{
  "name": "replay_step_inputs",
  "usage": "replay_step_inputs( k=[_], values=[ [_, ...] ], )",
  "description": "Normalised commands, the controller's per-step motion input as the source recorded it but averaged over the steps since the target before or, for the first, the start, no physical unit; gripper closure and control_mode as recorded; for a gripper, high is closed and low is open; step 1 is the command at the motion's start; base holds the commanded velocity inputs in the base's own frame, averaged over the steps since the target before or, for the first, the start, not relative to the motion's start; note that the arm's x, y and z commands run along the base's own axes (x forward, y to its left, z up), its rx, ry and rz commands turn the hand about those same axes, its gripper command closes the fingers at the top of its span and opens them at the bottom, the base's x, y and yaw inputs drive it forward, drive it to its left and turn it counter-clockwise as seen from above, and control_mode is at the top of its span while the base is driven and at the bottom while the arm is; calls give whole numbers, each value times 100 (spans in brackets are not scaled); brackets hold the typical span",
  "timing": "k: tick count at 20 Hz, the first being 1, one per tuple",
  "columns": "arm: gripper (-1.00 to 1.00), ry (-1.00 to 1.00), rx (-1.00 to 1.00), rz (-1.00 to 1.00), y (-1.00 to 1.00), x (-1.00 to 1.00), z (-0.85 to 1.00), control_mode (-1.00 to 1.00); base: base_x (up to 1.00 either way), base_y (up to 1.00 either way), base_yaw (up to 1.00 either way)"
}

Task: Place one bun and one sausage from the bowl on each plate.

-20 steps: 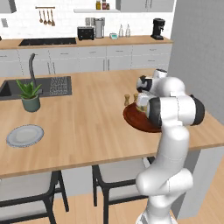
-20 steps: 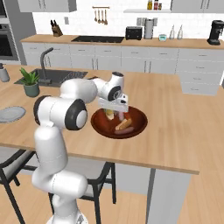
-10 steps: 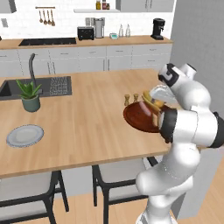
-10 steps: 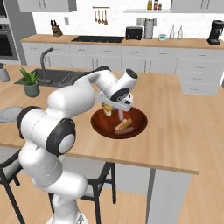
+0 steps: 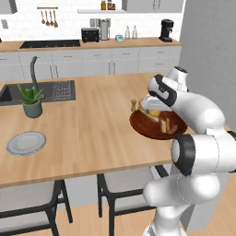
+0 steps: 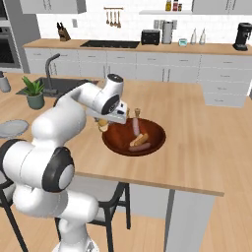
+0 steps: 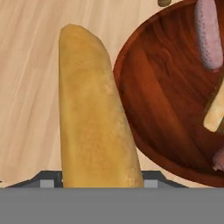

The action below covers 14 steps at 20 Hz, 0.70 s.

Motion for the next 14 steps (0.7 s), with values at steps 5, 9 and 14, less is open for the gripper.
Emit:
replay_step_inputs(
  k=[5,9,14],
  values=[
    [100,0,0,0,0,0,0,100,-23,83,-1],
    [100,0,0,0,0,0,0,100,-36,100,-6],
    [100,0,0,0,0,0,0,100,-17,100,-6]
  ],
)
